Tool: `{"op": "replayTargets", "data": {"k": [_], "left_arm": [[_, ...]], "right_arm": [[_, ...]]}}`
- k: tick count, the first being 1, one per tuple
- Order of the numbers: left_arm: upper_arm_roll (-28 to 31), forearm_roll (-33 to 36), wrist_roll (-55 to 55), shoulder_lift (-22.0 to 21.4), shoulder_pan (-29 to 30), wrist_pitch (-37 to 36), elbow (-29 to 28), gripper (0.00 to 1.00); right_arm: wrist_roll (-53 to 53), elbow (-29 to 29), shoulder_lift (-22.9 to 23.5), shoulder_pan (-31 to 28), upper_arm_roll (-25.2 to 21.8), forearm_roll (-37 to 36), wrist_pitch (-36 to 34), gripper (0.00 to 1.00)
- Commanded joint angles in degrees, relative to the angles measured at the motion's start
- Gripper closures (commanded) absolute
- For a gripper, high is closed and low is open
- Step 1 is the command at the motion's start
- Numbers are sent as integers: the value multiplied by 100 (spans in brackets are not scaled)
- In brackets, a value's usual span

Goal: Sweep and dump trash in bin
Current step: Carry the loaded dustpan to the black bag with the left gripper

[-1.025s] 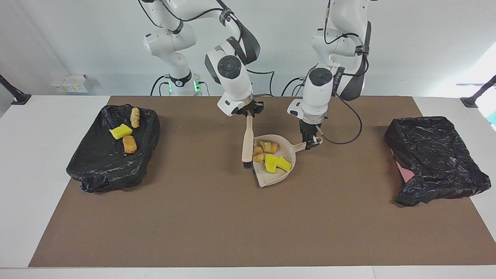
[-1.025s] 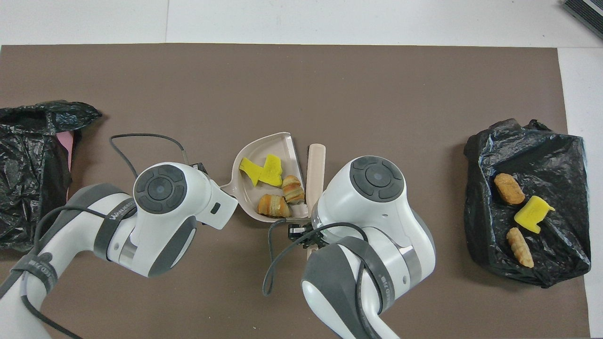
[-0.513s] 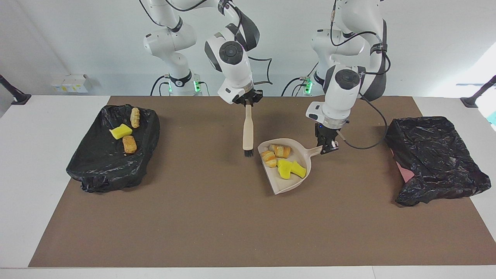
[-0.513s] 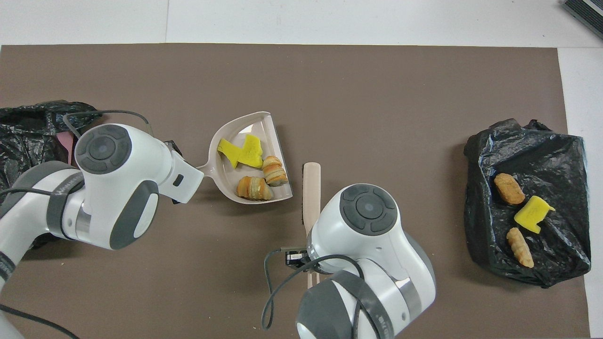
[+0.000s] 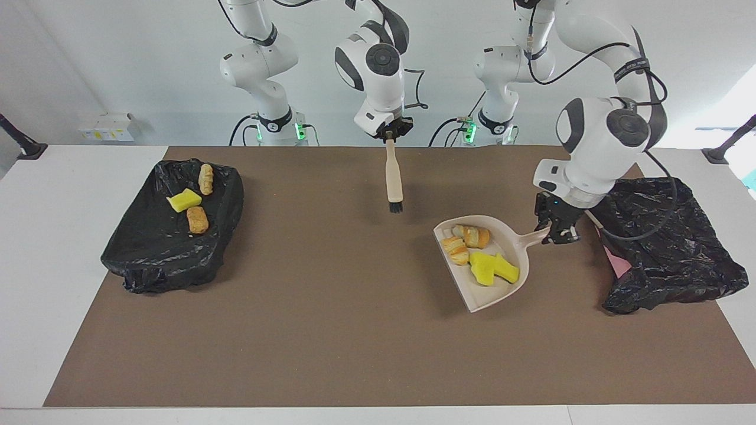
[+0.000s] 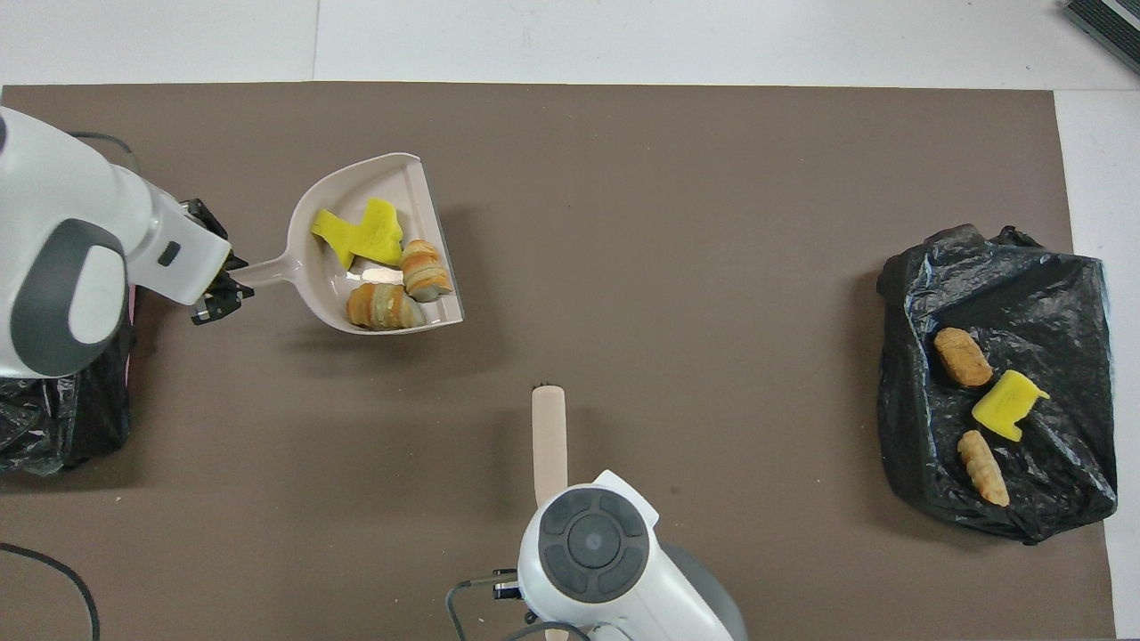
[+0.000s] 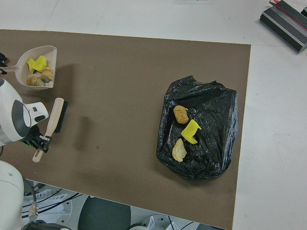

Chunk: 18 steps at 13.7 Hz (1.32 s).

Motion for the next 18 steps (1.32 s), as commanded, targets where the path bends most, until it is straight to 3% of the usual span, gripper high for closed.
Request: {"op": "replayTargets", "data": {"k": [1,4,11,12,13,16,18], "left_arm": [[-57,-212,750,106,609,-494,556,100],[-57,-528,1288,124,1285,-758,768,100],[4,-467,3159,343,2525,-1128,1349,100],[22,-406,3214,343,2701,-1111,1366,100],[22,-284,3258,343,2877,-1041,1401,100],[31,286,3512,457,3080,-743,1638,100],[66,717,3522,440,3089,-322,1630,100]], "right_arm": [[328,-118,277,408,3,-101,490,100],[758,-198,656,656,12,-101,1169,100],[663,-347,780,815,12,-75,1196,100],[663,-347,789,788,12,-75,1196,74],[602,-338,824,753,4,-66,1214,63],[522,-251,885,709,3,-66,1205,62],[557,-128,904,596,-5,-66,1196,53]]}}
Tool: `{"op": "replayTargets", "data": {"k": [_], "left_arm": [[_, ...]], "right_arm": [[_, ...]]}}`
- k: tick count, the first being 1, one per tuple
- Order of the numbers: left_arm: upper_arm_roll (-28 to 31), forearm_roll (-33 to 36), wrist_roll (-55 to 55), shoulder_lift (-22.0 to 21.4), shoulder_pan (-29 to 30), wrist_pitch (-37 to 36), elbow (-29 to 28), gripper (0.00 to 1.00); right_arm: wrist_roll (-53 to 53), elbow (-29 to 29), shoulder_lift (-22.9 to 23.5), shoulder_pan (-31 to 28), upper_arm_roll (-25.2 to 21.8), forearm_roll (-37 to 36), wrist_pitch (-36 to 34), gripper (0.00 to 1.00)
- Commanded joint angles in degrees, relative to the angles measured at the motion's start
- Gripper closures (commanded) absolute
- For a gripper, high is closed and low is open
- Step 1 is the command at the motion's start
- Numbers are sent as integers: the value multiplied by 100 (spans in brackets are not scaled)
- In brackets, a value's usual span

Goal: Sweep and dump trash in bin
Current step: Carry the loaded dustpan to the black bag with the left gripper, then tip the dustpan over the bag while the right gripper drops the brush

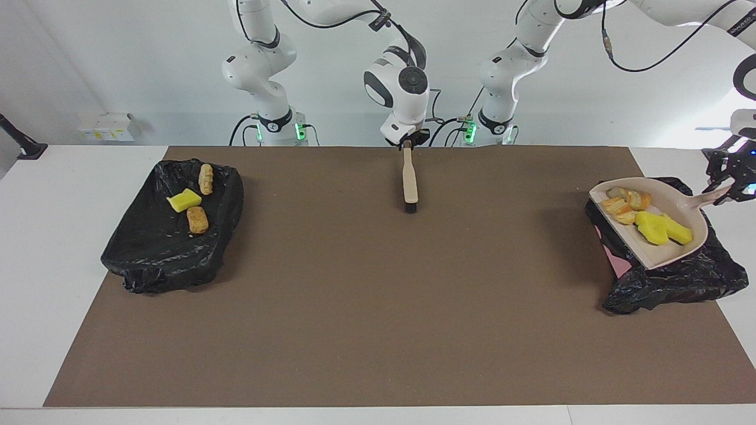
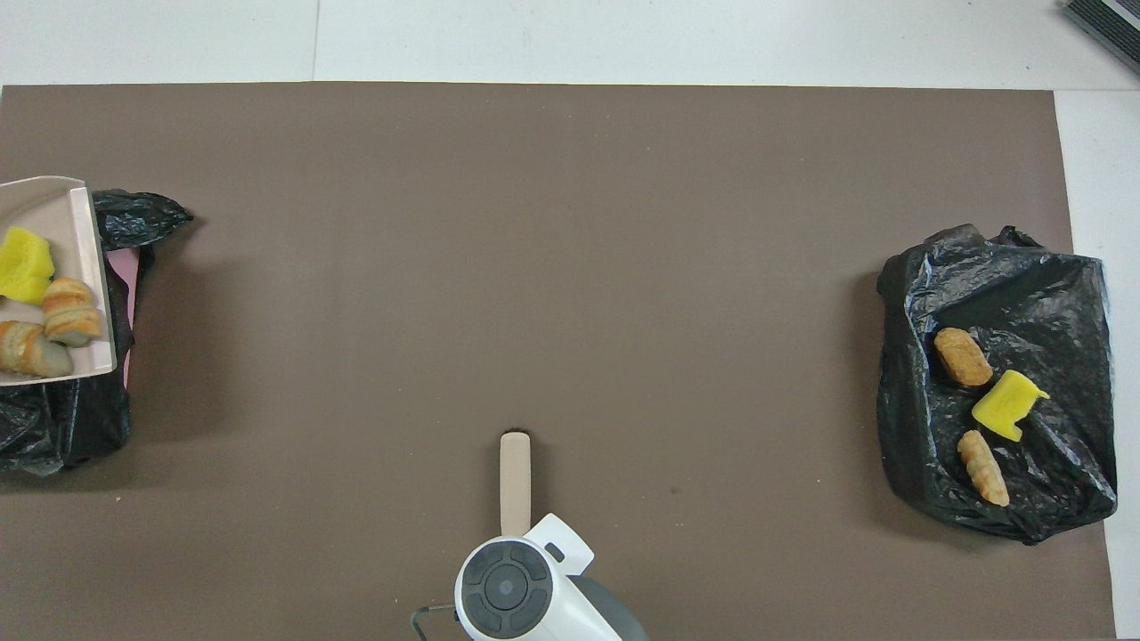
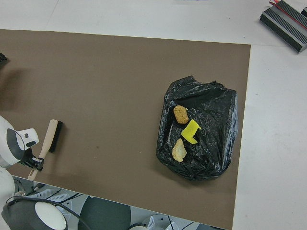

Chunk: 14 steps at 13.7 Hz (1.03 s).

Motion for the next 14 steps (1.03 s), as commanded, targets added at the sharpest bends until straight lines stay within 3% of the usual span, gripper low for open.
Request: {"op": "replayTargets", "data": {"k": [1,5,7,11,14], "left_arm": [[-17,606,86,105,21,445,198,100],[-26,2459,7,88,-119,842,57,100],[-26,3058,-19,70,-190,973,48,100],[-26,3920,-107,-70,-208,1316,31,100],[-26,4482,-563,-351,-321,1326,-223,100]], "right_arm": [[-36,183,-14,-313,25,-66,55,47],[-141,272,-654,-1130,7,-75,-42,44],[-211,298,-989,-1657,-2,-101,-497,23],[-1166,569,-1288,-2518,-28,-275,-1227,0],[-2212,1421,-1245,-3327,-11,-523,-1956,0]]}}
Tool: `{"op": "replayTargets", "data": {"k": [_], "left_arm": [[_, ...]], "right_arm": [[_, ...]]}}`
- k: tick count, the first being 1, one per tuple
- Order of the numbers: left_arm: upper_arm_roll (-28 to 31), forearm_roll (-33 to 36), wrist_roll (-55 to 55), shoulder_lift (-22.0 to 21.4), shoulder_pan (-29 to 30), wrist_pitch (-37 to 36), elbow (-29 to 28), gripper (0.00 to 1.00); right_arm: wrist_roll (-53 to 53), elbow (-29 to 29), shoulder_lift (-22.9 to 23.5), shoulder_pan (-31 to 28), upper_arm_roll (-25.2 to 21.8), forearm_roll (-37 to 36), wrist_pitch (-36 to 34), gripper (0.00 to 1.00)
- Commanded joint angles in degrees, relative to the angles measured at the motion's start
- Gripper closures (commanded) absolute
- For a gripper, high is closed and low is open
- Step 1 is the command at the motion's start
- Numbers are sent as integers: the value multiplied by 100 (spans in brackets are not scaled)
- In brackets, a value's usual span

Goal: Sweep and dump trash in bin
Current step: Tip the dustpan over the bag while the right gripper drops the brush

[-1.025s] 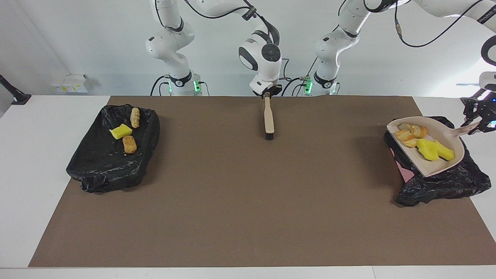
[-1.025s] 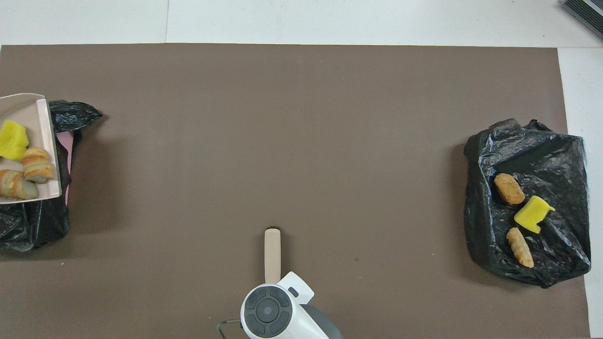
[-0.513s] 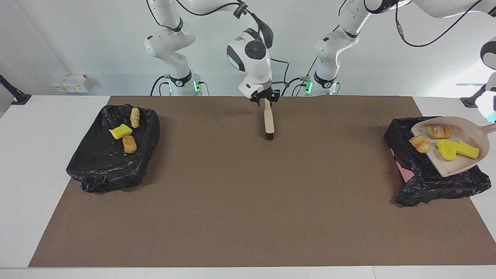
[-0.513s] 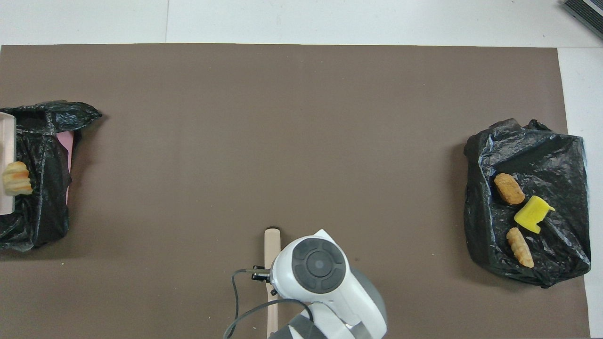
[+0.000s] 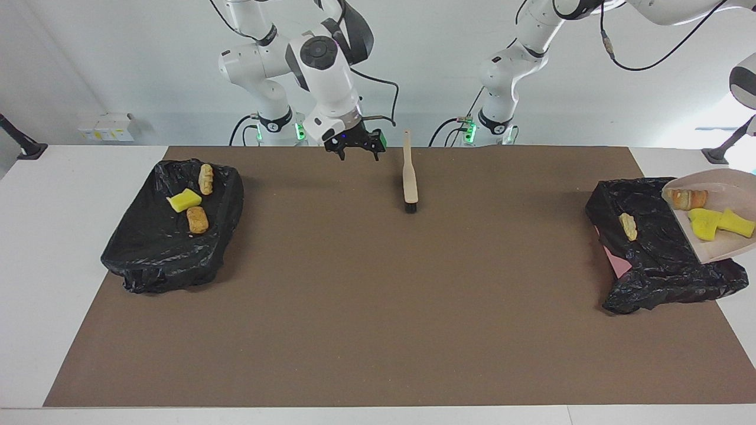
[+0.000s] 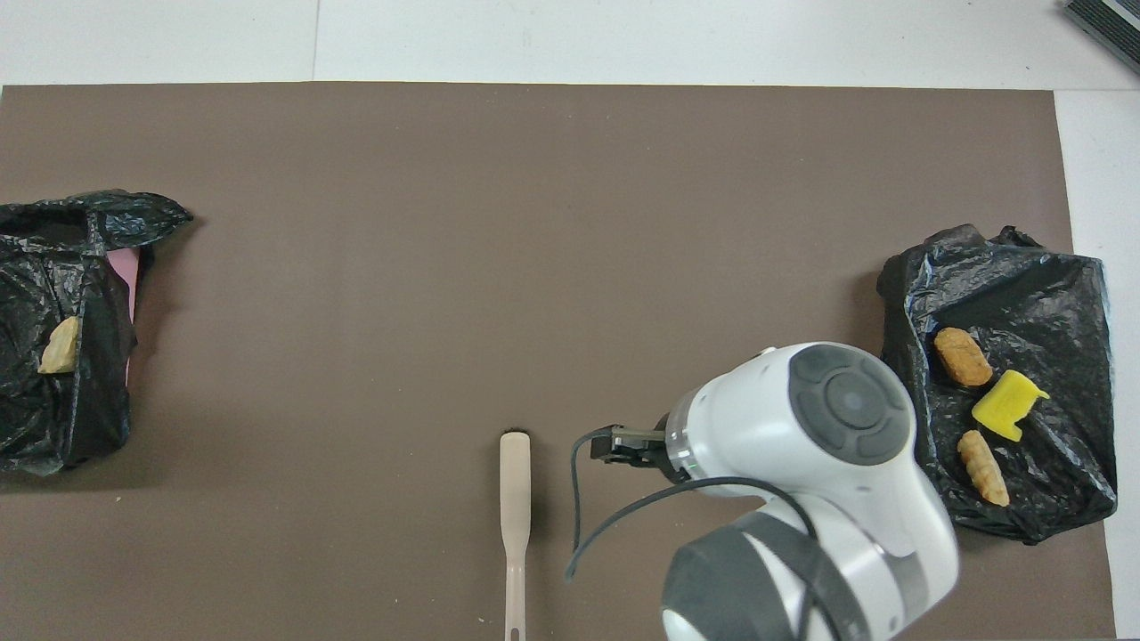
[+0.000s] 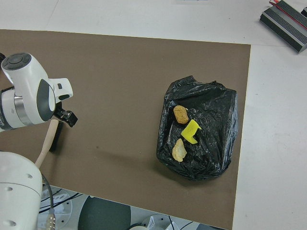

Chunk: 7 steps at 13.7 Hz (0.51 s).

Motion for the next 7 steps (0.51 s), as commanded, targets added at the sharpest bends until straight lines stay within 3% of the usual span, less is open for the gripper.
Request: {"op": "replayTargets", "data": {"k": [1,5,7], "left_arm": [[52,703,-573,-412,-216,30,-404,100],[52,1837,-1435,-843,-541,-49,-1020,100],[52,2155,-1542,-923,-612,-40,-1030,100]], "right_arm": [[-834,781,57,-644,53,-188,-727,0],[-1197,1764,267,-1216,61,-864,-1553,0],[-1206,2423,504,-1279,61,-1364,-2159,0]]}}
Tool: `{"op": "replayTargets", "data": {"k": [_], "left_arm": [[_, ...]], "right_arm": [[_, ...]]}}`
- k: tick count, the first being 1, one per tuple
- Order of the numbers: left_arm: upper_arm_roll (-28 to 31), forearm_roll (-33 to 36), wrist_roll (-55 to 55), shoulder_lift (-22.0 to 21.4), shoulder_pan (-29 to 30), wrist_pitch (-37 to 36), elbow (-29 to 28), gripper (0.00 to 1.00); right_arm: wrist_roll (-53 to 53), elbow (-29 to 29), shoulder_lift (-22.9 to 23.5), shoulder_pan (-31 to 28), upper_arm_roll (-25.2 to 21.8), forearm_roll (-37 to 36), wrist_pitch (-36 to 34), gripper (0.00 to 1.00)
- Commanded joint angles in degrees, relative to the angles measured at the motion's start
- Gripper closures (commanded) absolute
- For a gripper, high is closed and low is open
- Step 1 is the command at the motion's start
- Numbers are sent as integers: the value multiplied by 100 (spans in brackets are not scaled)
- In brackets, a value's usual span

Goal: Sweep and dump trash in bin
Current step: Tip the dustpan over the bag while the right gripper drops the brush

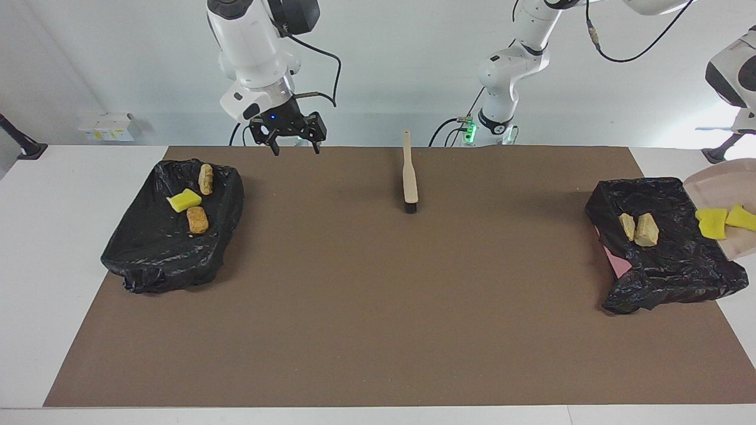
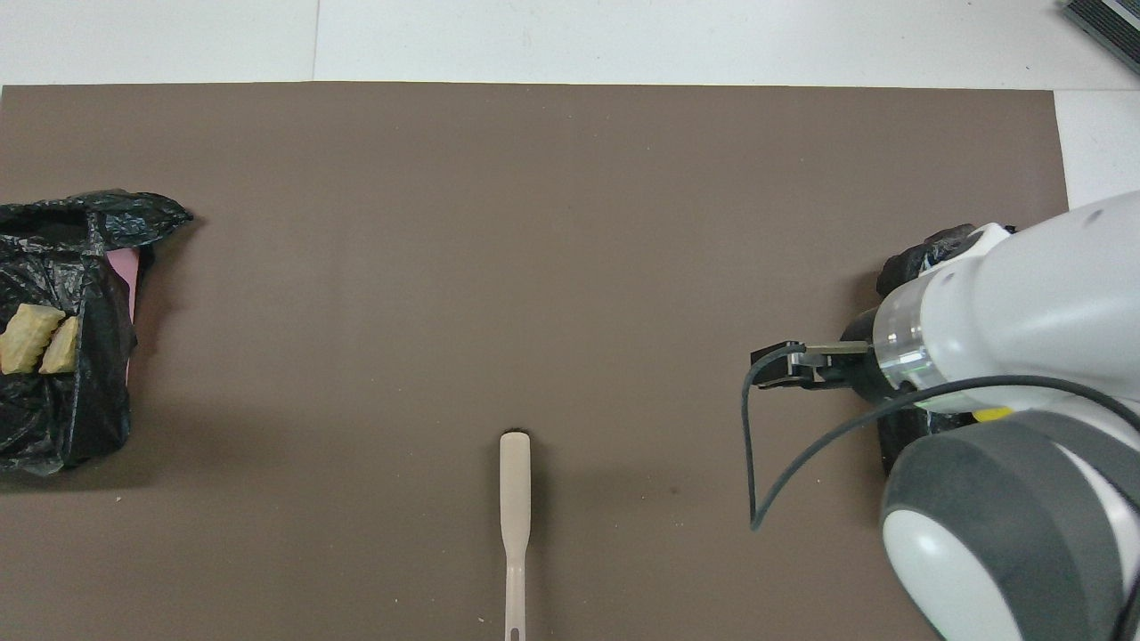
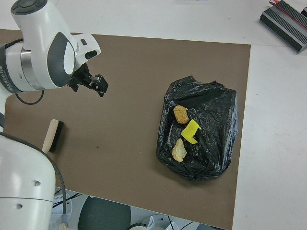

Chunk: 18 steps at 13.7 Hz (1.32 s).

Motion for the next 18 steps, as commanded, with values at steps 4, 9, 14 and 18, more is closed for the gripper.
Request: {"op": "replayTargets", "data": {"k": [4,9,14,18], "left_arm": [[42,441,-545,-652,-236,167,-833,100],[51,353,-661,-724,-270,310,-985,100],[-2,-866,-802,-724,-604,-278,-783,100],[-11,-1482,-1555,-759,-1096,-762,-783,100]], "right_arm": [[-146,1893,953,-449,60,-815,-1256,0],[-191,1902,856,-537,-28,-771,-1265,0],[-260,1894,856,-607,-143,-727,-1230,0],[-734,1850,795,-529,-415,-666,-1212,0]]}}
